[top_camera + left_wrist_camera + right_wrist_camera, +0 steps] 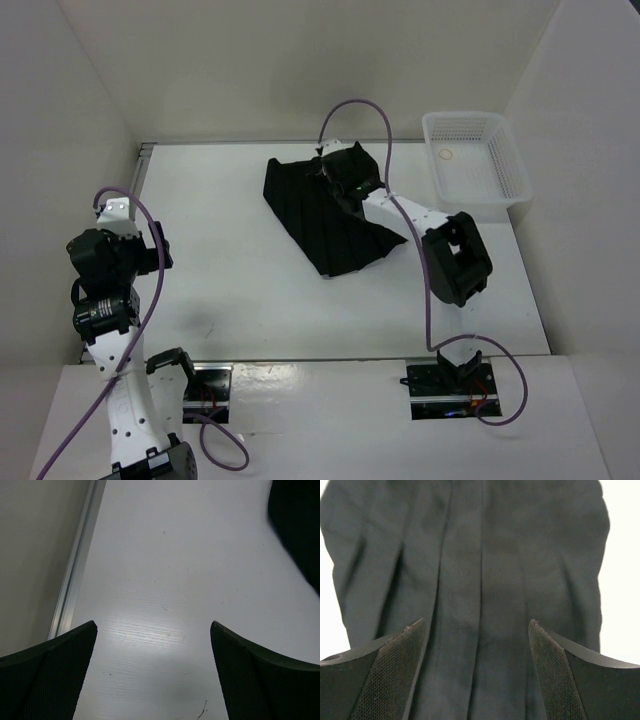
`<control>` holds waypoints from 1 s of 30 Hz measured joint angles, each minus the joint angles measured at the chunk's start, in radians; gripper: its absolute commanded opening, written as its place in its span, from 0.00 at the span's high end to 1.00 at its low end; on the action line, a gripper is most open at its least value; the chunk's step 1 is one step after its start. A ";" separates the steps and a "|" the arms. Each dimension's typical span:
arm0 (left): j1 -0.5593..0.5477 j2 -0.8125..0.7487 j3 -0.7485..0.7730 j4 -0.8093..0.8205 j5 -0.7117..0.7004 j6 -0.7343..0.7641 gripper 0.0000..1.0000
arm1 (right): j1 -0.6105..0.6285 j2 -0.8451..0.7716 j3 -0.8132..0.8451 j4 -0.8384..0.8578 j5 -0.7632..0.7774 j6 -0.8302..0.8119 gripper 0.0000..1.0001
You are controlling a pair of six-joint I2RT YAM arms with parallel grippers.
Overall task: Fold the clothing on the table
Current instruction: Flatten the skirt out
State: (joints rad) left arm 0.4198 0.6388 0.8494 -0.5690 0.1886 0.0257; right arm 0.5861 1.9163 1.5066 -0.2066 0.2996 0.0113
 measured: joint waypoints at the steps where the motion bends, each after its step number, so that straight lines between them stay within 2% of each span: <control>1: 0.000 0.000 0.000 0.000 0.000 0.000 0.00 | 0.000 0.026 0.003 -0.001 0.000 0.004 0.13; 9: 0.000 0.006 0.000 0.000 -0.001 0.000 0.00 | -0.003 0.230 0.138 -0.007 0.013 0.018 0.13; 22: 0.000 0.008 0.000 0.000 -0.002 -0.001 0.00 | -0.100 0.531 0.676 -0.148 -0.009 0.034 0.13; 25: 0.000 0.013 0.000 0.000 -0.002 -0.001 0.00 | -0.131 0.583 0.650 -0.192 -0.026 0.047 0.13; 30: 0.000 0.014 0.000 0.000 -0.002 -0.001 0.00 | -0.131 0.526 0.498 -0.154 -0.058 0.080 0.13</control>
State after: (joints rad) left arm 0.4198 0.6533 0.8494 -0.5686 0.1867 0.0250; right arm 0.4553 2.4428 2.0045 -0.3607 0.2417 0.0910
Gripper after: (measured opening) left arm 0.998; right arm 0.871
